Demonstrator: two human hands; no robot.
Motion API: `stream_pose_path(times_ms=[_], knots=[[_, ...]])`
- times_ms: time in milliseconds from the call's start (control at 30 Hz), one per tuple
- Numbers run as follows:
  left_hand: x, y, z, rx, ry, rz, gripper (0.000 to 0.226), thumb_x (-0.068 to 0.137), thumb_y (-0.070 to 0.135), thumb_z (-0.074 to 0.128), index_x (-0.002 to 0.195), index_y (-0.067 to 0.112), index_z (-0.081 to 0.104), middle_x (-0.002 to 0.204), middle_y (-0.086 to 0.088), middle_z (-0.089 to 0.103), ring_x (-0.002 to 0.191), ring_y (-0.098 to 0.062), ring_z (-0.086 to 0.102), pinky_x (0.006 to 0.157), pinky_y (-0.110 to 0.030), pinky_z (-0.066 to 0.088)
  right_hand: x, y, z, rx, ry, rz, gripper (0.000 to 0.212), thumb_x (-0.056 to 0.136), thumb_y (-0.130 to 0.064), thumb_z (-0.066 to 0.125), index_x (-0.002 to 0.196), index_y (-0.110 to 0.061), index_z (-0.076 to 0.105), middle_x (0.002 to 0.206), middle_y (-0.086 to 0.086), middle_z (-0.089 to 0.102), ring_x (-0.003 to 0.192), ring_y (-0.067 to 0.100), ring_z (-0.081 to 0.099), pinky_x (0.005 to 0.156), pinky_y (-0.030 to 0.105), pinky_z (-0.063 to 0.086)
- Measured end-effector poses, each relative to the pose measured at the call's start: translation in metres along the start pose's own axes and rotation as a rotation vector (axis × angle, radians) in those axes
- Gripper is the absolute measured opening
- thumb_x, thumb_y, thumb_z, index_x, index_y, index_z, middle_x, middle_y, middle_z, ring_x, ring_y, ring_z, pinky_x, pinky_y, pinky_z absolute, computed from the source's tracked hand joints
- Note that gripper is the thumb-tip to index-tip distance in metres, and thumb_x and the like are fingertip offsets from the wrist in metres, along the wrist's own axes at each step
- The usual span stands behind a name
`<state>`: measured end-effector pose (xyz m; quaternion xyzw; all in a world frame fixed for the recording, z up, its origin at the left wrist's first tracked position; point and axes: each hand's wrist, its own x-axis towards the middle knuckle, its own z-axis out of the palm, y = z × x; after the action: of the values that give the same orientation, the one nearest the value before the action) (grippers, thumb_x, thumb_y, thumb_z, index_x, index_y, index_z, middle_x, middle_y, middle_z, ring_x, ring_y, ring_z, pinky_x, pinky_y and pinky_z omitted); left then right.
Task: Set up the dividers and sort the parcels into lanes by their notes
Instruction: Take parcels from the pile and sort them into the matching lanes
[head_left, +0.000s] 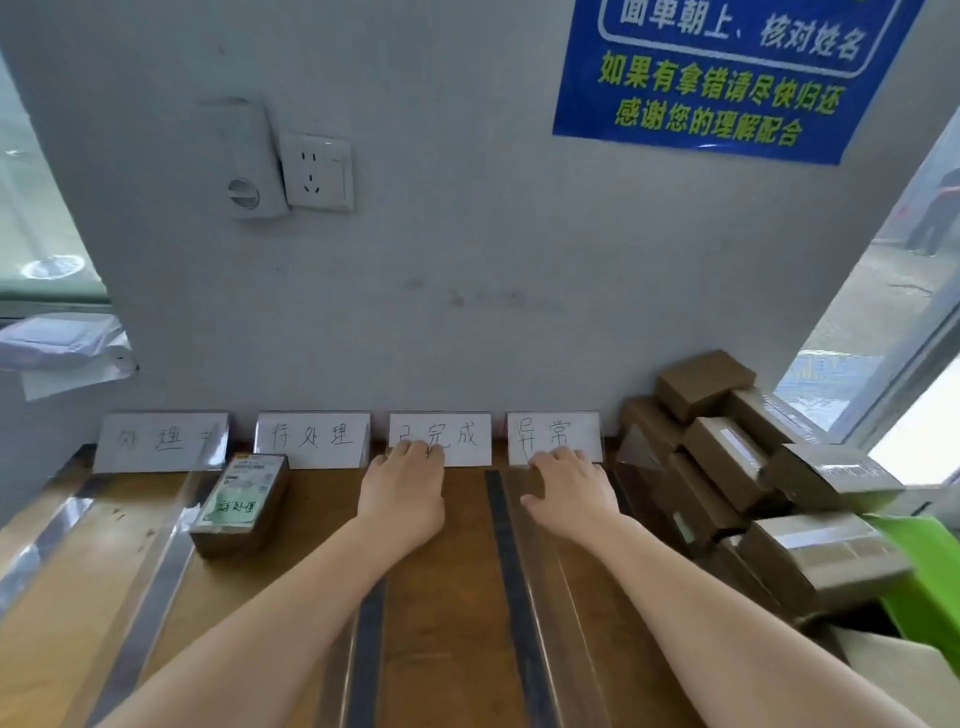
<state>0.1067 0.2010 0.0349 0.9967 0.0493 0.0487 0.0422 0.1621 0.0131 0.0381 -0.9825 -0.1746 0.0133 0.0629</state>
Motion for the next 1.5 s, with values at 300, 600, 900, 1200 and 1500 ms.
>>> stream_pose_path(times_ms=[300, 600, 900, 1200, 1500], knots=[[-0.016, 0.083, -0.022, -0.018, 0.019, 0.157, 0.053, 0.09, 0.019, 0.056, 0.141, 0.016, 0.043, 0.139, -0.004, 0.049, 0.13, -0.023, 0.043, 0.107, -0.04, 0.038, -0.078, 0.073, -0.046, -0.046, 0.048, 0.178, 0.05, 0.092, -0.042, 0.058, 0.137, -0.021, 0.05, 0.136, 0.005, 0.051, 0.13, 0.026, 0.044, 0.108, 0.04, 0.037], [-0.019, 0.207, -0.018, -0.056, 0.048, 0.348, 0.043, 0.095, 0.031, 0.053, 0.136, 0.016, 0.048, 0.136, -0.005, 0.052, 0.127, -0.024, 0.048, 0.102, -0.037, 0.043, -0.137, 0.184, -0.067, -0.029, 0.068, 0.348, 0.048, 0.091, -0.05, 0.054, 0.13, -0.023, 0.055, 0.131, 0.005, 0.052, 0.128, 0.027, 0.044, 0.104, 0.038, 0.038], [-0.015, 0.343, 0.015, -0.047, -0.058, 0.403, 0.054, 0.095, 0.039, 0.052, 0.144, 0.019, 0.04, 0.145, -0.009, 0.042, 0.134, -0.028, 0.038, 0.105, -0.041, 0.039, -0.191, 0.289, -0.047, -0.044, -0.08, 0.422, 0.058, 0.087, -0.059, 0.055, 0.131, -0.023, 0.05, 0.133, 0.005, 0.049, 0.127, 0.027, 0.044, 0.102, 0.04, 0.039], [0.004, 0.388, 0.052, -0.057, -0.22, 0.304, 0.083, 0.089, 0.056, 0.058, 0.154, 0.026, 0.016, 0.159, -0.014, 0.019, 0.147, -0.032, 0.017, 0.116, -0.048, 0.025, -0.221, 0.306, -0.003, 0.187, -0.255, 0.527, 0.119, 0.062, -0.092, 0.047, 0.152, -0.018, 0.022, 0.158, 0.012, 0.019, 0.143, 0.032, 0.025, 0.108, 0.048, 0.038], [0.014, 0.385, 0.063, -0.218, -0.25, 0.255, 0.088, 0.075, 0.053, 0.074, 0.145, 0.024, 0.029, 0.135, -0.01, 0.031, 0.124, -0.028, 0.038, 0.1, -0.039, 0.045, -0.222, 0.291, 0.017, 0.276, -0.266, 0.657, 0.119, 0.062, -0.067, 0.064, 0.155, -0.027, 0.002, 0.163, 0.011, -0.009, 0.144, 0.034, 0.014, 0.106, 0.05, 0.037]])
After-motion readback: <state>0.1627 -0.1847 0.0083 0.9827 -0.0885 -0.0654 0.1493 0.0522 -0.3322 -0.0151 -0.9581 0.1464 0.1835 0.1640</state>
